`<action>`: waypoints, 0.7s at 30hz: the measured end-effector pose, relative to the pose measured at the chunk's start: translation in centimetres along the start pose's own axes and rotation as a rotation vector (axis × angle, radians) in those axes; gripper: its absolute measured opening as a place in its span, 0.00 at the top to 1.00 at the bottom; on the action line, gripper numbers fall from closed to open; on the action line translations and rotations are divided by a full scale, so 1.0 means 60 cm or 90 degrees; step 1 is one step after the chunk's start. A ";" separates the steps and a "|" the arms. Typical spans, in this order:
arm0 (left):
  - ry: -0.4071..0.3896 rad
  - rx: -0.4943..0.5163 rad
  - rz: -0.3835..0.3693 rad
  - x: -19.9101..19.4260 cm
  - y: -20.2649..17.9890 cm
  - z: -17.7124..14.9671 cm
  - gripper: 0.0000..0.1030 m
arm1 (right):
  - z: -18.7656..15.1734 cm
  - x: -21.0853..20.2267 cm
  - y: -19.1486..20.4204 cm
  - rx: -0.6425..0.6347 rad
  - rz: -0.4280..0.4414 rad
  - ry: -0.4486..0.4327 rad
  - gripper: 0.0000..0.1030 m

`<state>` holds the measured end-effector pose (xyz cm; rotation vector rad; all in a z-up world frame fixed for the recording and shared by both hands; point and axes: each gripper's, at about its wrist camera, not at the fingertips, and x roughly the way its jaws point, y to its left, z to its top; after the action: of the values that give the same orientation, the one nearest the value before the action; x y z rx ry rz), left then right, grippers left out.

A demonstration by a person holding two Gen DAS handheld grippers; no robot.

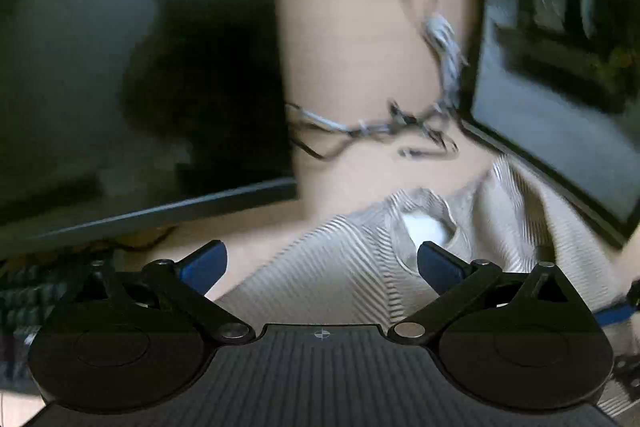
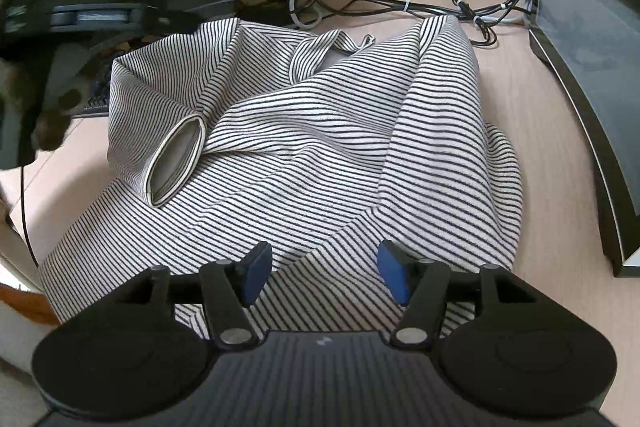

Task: Fold clothes

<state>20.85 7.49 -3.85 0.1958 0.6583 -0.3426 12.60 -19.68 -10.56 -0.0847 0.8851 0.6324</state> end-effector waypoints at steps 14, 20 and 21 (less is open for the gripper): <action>0.010 -0.069 0.145 0.016 0.128 0.005 0.79 | 0.037 -0.015 -0.029 0.010 -0.059 -0.008 0.51; -0.003 -0.126 0.083 -0.039 0.140 -0.008 0.31 | 0.157 -0.026 -0.018 -0.057 -0.077 -0.130 0.71; 0.005 -0.132 0.065 -0.042 0.131 -0.013 0.29 | 0.181 -0.010 -0.019 -0.063 -0.078 -0.135 0.71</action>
<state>21.44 15.65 -2.32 0.0332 0.6841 -0.1737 20.50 -17.38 -3.37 -0.1572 0.6383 0.5595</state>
